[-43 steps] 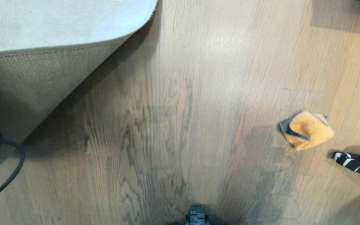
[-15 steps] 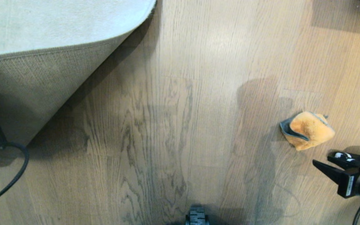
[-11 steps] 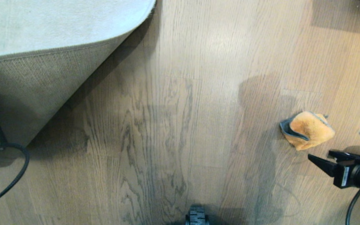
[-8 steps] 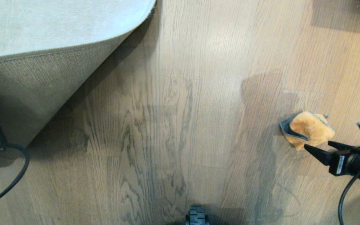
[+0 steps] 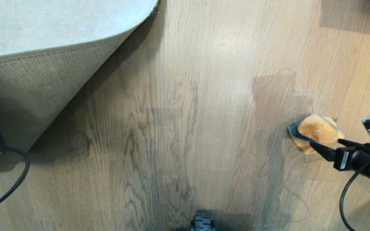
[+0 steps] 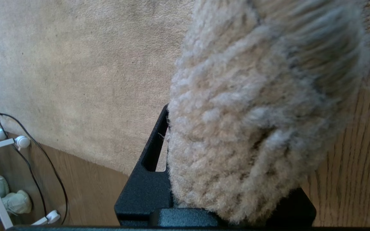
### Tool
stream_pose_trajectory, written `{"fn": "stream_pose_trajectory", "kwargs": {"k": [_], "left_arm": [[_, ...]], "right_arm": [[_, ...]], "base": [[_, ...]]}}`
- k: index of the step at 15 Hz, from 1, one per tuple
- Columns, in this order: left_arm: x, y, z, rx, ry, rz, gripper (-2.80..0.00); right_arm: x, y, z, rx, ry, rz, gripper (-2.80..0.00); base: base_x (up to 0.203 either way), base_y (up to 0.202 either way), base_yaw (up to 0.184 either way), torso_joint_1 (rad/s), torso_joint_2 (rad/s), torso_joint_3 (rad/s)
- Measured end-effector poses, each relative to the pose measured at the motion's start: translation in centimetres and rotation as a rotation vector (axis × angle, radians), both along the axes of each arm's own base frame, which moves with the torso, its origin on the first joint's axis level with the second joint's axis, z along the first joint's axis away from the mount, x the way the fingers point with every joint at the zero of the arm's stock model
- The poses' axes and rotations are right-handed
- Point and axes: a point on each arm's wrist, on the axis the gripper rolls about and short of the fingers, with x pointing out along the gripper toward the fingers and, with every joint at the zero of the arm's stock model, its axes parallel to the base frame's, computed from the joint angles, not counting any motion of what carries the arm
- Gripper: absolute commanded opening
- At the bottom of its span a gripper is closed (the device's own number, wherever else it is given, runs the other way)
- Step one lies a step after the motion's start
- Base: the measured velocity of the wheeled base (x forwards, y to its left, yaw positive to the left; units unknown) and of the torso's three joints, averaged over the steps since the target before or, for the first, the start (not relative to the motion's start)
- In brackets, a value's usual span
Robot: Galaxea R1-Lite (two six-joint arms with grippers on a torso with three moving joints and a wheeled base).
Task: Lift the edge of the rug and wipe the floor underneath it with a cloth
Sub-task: Pick up the rag
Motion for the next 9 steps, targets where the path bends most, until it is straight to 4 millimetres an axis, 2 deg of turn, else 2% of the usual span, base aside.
{"fn": "stream_pose_trajectory", "kwargs": {"k": [9], "left_arm": [[0.2,0.0,-0.2,-0.001,0.013,0.001,-2.80]], "right_arm": [[2.5,-2.0,0.4,-0.019,-0.068,-0.070,0.00]], "base": [[0.000,0.000,0.000,0.000,0.00,0.000]]}}
